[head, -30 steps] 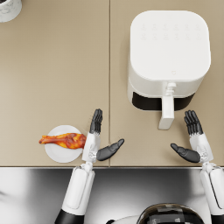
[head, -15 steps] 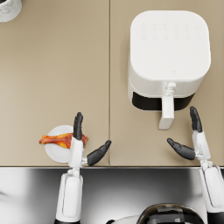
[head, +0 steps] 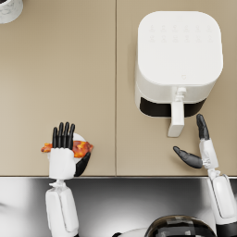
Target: Pick up the drumstick and place it into the air fryer
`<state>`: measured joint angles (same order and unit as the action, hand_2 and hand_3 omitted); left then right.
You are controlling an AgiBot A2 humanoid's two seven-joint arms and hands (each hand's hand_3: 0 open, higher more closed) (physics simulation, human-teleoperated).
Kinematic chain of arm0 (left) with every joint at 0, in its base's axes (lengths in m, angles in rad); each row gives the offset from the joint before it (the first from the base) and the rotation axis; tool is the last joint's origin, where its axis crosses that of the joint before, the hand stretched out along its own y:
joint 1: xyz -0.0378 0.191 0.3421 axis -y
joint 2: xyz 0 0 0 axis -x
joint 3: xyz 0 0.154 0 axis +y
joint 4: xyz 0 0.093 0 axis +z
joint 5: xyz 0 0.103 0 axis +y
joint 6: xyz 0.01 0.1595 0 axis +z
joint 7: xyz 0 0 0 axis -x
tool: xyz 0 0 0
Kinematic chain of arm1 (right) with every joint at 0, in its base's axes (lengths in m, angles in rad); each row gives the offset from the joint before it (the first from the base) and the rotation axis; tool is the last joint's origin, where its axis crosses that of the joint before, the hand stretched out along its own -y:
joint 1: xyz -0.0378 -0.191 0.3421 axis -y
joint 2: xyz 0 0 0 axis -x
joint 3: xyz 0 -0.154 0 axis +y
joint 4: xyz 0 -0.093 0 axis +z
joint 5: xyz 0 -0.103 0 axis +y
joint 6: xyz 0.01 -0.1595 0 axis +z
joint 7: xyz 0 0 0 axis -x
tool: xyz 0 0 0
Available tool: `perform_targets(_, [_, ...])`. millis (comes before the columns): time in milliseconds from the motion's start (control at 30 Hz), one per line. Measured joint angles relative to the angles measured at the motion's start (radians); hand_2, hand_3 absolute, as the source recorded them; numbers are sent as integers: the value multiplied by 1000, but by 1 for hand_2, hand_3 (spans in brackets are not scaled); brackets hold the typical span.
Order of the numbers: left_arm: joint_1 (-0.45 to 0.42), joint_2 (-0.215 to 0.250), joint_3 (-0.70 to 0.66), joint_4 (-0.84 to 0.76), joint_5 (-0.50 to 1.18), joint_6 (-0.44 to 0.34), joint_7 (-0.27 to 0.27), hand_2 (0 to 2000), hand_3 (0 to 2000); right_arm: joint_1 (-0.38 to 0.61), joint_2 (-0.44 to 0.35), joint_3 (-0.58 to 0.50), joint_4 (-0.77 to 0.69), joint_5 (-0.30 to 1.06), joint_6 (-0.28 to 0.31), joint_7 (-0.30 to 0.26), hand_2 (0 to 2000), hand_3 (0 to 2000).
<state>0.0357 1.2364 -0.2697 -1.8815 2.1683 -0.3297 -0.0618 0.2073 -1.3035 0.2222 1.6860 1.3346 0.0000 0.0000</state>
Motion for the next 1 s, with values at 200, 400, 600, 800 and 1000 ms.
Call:
perform_targets(200, [-5, 4, -31, -6, 273, -168, -41, 0, 0, 0, -14, -3, -9, 0, 0, 0, 0, 0])
perform_targets(400, [-11, 9, 43, 113, 533, -177, -65, 0, 0, 0, -28, -13, -14, 0, 0, 0, 0, 0])
perform_targets(600, [61, -9, 98, 262, 601, -130, -123, 0, 0, 2, -41, -23, -25, 0, 0, 0, 0, 0])
perform_targets(800, [122, -28, 134, 345, 608, -94, -188, 2000, 653, 3, -54, -25, -46, 0, 0, 0, 0, 0])
perform_targets(1000, [96, -25, 145, 277, 614, 178, -27, 2000, 2000, 27, -75, -5, -155, 0, 0, 0, 0, 0])
